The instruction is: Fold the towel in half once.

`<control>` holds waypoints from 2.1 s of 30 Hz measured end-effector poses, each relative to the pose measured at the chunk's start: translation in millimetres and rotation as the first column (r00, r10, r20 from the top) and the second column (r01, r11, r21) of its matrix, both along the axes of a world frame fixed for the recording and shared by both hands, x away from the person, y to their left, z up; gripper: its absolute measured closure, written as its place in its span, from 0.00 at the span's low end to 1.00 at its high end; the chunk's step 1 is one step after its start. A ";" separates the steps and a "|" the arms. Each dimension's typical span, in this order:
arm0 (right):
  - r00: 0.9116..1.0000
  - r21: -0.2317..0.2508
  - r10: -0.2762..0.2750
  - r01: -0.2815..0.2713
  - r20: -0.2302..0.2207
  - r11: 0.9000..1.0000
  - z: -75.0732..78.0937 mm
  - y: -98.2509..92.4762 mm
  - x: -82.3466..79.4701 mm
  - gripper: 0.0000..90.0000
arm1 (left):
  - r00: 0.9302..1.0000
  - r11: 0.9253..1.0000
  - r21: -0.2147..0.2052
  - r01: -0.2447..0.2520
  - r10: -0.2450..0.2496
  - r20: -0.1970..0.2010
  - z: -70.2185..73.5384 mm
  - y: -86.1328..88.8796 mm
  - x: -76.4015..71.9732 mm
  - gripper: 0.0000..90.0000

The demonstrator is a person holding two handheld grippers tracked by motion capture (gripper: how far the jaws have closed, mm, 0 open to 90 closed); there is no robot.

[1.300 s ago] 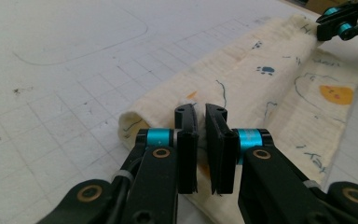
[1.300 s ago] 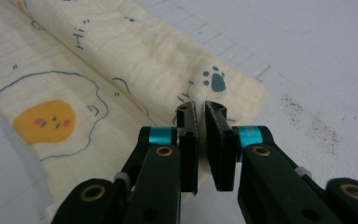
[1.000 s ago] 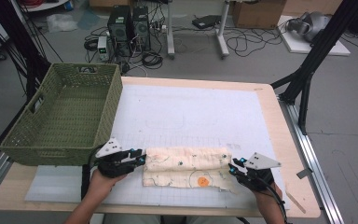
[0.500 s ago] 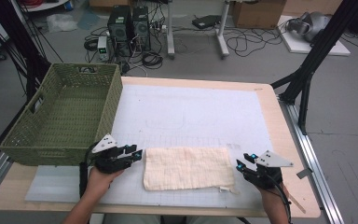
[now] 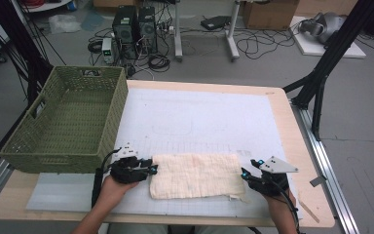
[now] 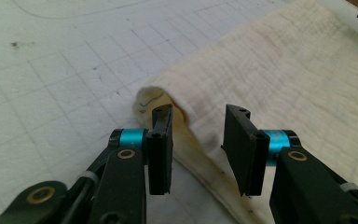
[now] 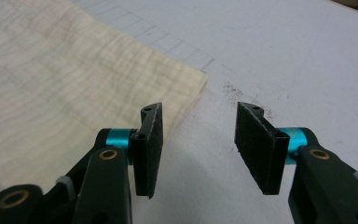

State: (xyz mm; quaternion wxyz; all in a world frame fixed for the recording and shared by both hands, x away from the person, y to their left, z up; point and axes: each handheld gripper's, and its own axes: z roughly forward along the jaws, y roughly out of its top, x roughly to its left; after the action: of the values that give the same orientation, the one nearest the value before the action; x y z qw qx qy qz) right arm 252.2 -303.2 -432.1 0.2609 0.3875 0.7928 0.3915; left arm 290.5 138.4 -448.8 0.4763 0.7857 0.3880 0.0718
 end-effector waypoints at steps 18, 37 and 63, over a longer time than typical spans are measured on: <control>1.000 0.015 0.024 -0.024 -0.020 1.000 -1.0 7.3 0.4 0.57 | 0.996 0.996 0.006 -0.089 0.088 0.029 0.8 10.5 6.7 0.94; 0.994 0.007 0.042 -0.041 -0.099 0.999 2.7 12.6 6.6 0.57 | 0.984 0.988 -0.031 -0.151 0.153 0.088 11.3 13.0 23.0 0.48; 0.978 0.075 0.109 -0.097 -0.180 0.992 -13.4 33.4 68.0 0.92 | 0.993 0.990 0.098 -0.100 0.094 0.066 0.1 -6.2 49.7 0.95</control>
State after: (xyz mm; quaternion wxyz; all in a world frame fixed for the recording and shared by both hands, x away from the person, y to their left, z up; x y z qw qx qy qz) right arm 320.2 -269.8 -445.5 0.1531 0.3886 0.8193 0.3928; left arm 340.3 132.2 -448.7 0.4436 0.7865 0.4067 0.1386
